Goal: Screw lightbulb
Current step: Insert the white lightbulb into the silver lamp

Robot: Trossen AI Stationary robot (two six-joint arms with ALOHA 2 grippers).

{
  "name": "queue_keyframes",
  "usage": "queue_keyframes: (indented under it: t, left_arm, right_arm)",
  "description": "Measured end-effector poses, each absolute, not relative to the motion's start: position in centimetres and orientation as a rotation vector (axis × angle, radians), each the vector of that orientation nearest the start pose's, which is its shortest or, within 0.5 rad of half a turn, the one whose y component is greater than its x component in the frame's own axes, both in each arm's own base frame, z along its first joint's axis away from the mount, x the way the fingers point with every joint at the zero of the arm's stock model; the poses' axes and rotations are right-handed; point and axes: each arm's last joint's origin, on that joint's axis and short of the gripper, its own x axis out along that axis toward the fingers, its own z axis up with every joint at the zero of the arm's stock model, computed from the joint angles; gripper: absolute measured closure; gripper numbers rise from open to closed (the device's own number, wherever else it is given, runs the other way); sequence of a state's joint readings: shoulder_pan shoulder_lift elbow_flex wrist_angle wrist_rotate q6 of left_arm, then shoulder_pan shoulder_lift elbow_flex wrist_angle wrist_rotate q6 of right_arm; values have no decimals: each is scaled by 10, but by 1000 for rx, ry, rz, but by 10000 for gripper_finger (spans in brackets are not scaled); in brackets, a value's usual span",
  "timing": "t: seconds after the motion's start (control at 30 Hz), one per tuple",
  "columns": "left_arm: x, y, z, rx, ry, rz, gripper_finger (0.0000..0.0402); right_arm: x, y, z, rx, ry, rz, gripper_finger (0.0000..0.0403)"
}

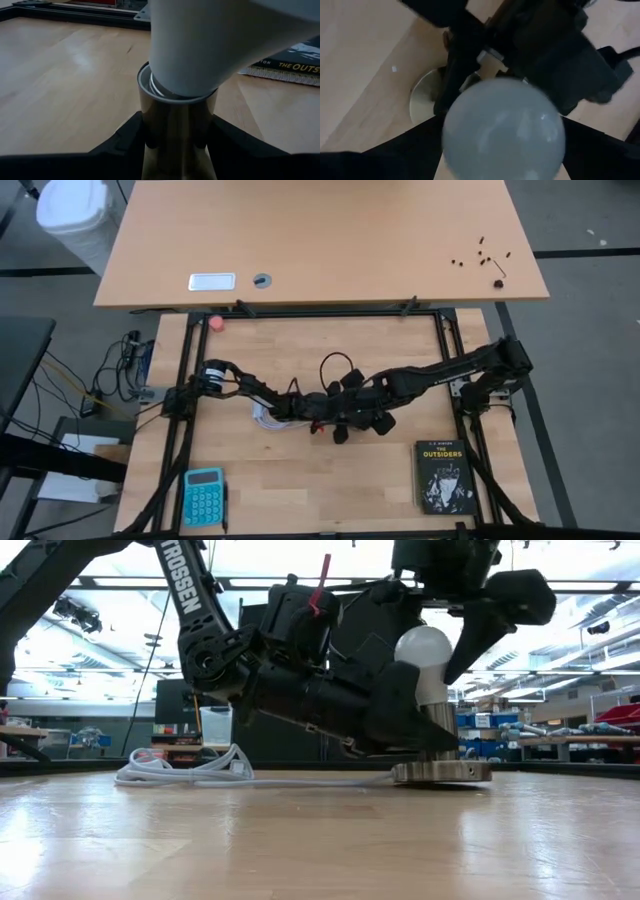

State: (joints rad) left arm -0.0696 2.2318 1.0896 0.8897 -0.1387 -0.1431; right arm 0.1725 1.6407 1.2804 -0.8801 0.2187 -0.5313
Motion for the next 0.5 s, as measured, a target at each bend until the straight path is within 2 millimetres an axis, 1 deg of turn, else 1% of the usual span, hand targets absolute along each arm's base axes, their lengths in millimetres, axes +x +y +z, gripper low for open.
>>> queue_keyframes:
  t: [0.1, 0.3, 0.5]
  left_arm:
    - [434, -27, 92, -120, 249, 82, 231]
    - [435, -27, 91, -112, 269, 84, 231]
    - [435, -27, 91, -109, 271, 86, 231]
  right_arm:
    - [324, 49, 243, -671, 1299, 281, 57]
    - [344, 52, 235, -654, 1409, 301, 60]
    - [352, 54, 234, -622, 1474, 318, 69]
